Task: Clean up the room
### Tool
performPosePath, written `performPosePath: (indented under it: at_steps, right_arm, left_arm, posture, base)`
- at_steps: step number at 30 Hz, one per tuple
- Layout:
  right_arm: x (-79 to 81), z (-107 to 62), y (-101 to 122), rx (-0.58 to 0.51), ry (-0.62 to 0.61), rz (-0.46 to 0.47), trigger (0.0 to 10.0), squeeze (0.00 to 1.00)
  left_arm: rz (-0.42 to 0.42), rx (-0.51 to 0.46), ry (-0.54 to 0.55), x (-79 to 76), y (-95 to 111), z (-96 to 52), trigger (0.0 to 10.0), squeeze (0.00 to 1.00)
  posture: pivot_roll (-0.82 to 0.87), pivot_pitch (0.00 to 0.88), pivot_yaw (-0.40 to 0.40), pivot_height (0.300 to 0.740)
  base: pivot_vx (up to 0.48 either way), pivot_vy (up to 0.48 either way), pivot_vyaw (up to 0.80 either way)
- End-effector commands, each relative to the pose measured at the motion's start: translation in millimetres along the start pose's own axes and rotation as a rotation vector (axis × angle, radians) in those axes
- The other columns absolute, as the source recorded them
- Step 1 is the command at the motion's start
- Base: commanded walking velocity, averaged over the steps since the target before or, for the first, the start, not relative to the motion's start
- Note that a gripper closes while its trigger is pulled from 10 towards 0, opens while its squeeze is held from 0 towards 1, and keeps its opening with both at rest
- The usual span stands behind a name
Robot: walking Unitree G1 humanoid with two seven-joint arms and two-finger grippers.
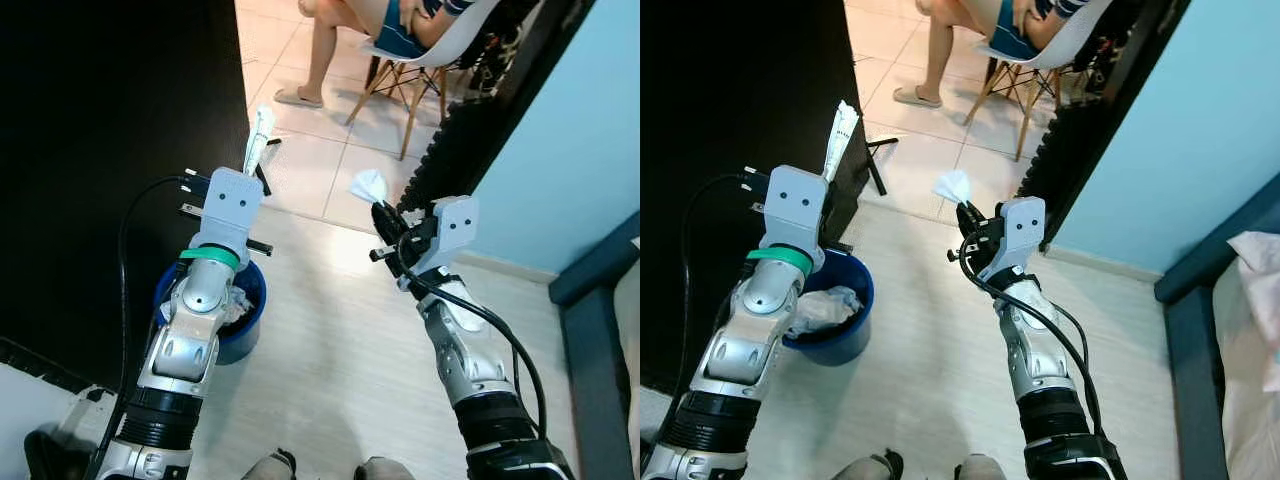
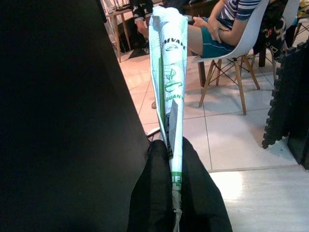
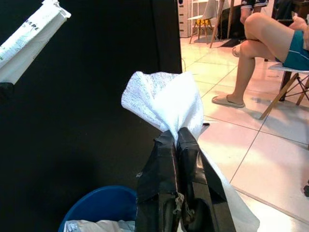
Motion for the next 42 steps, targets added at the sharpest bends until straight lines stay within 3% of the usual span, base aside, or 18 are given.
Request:
performPosePath:
  at_steps: [1, 10, 20, 25, 42]
  right_arm:
    - [-3.3, -2.4, -5, 0.017, -0.015, 0.003, 10.0, 0.0]
    - [-16.6, -1.2, -4, 0.011, -0.092, 0.034, 10.0, 0.0]
    - [-19.9, -3.3, -7, 0.025, -0.111, 0.028, 10.0, 0.0]
    - [-17.9, -2.4, -6, 0.021, -0.104, 0.013, 10.0, 0.0]
    - [-11.6, -0.3, -5, 0.02, -0.083, 0.002, 10.0, 0.0]
  left_arm:
    - [0.007, 0.017, -0.01, -2.7, -5, -1.3, 10.0, 0.0]
    - [0.01, 0.014, -0.014, -3.2, -5, -1.1, 10.0, 0.0]
    - [0.011, 0.013, -0.022, -4.5, -5, -1.8, 10.0, 0.0]
    - [0.012, 0.004, -0.022, -4.3, -4, -1.9, 10.0, 0.0]
    - [0.015, -0.012, -0.027, -4.6, -1, -2.0, 10.0, 0.0]
  posture:
    - [-0.01, 0.0, -0.002, 0.74]
    - [-0.01, 0.0, -0.001, 0.74]
    - [-0.01, 0.0, 0.001, 0.74]
    - [-0.01, 0.0, 0.002, 0.74]
    - [-0.01, 0.0, 0.001, 0.74]
  base:
    - [0.0, 0.0, 0.67]
    - [0.0, 0.0, 0.21]
    - [0.0, 0.0, -0.76]
    - [0.0, 0.0, 0.0]
    - [0.432, 0.0, 0.0]
Point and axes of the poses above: a point about 5 cm out from each wrist's last joint towards the gripper, its own z axis pointing out of the wrist towards the gripper, its own y axis along the axis of the wrist's last joint, x = y × z, the point moved 6 cm from there along z, pointing out of the wrist towards the gripper, and after that the axes turned 5 degrees about -z, right-handed, at the moved point
